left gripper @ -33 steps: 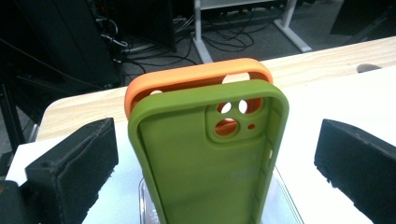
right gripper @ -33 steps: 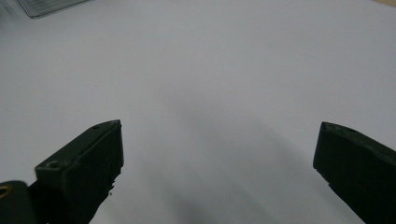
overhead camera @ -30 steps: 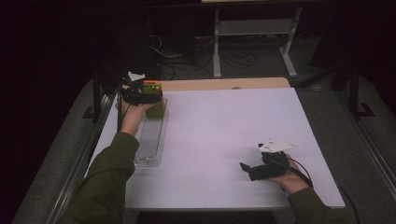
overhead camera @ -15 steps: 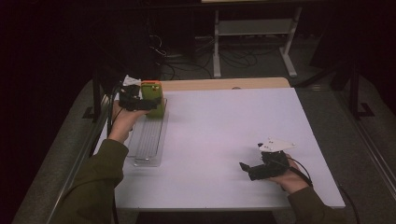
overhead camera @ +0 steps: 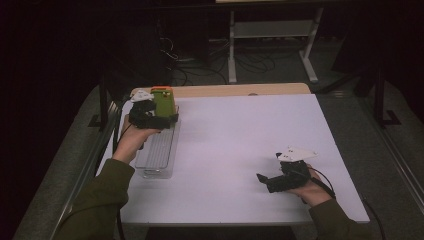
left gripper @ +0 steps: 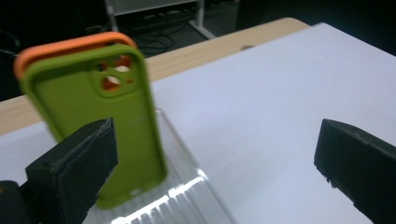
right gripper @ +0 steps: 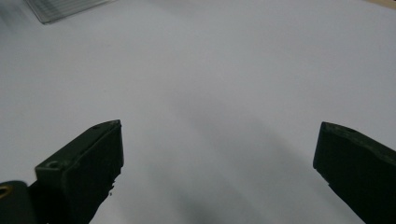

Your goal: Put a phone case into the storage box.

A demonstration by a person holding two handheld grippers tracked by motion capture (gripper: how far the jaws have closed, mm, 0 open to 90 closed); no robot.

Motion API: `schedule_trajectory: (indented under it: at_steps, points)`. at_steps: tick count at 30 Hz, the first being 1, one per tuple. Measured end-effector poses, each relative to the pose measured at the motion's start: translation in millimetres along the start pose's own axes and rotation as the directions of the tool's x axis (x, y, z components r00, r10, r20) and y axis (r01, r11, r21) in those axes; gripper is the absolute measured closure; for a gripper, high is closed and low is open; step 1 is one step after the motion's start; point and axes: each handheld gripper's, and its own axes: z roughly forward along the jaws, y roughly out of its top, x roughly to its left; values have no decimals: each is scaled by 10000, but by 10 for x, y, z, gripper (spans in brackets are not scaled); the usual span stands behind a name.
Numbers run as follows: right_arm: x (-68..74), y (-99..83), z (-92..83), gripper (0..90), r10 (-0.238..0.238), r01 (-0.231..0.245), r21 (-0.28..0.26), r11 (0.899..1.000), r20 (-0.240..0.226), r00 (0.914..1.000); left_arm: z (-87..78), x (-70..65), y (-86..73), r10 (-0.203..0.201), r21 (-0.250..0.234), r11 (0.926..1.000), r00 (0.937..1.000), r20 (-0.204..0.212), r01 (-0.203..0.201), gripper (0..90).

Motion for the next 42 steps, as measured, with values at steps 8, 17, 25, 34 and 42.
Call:
schedule_trajectory:
  at_steps: [8,17,25,34,42]
  points:
    - [-18,61,-46,10,80,-81,-74,9999,-174,9998,-93,-150,-116,349,-216,9992,9958,841,-332,0]
    - [-10,113,-61,10,-70,66,-118,9999,-351,9994,-194,-275,-239,743,-181,9972,9803,1833,-722,0]
    - [-13,149,-80,10,-212,205,-150,9997,-481,9986,-267,-363,-387,1021,-133,9947,9682,2285,-1017,0]
    - [3,190,-98,10,-384,374,-176,9991,-598,9975,-339,-450,-558,1321,-135,9910,9533,2717,-1335,0]
    - [0,216,-114,10,-382,365,-289,9989,-616,9974,-381,-500,-735,1500,-154,9883,9458,2879,-1520,0]
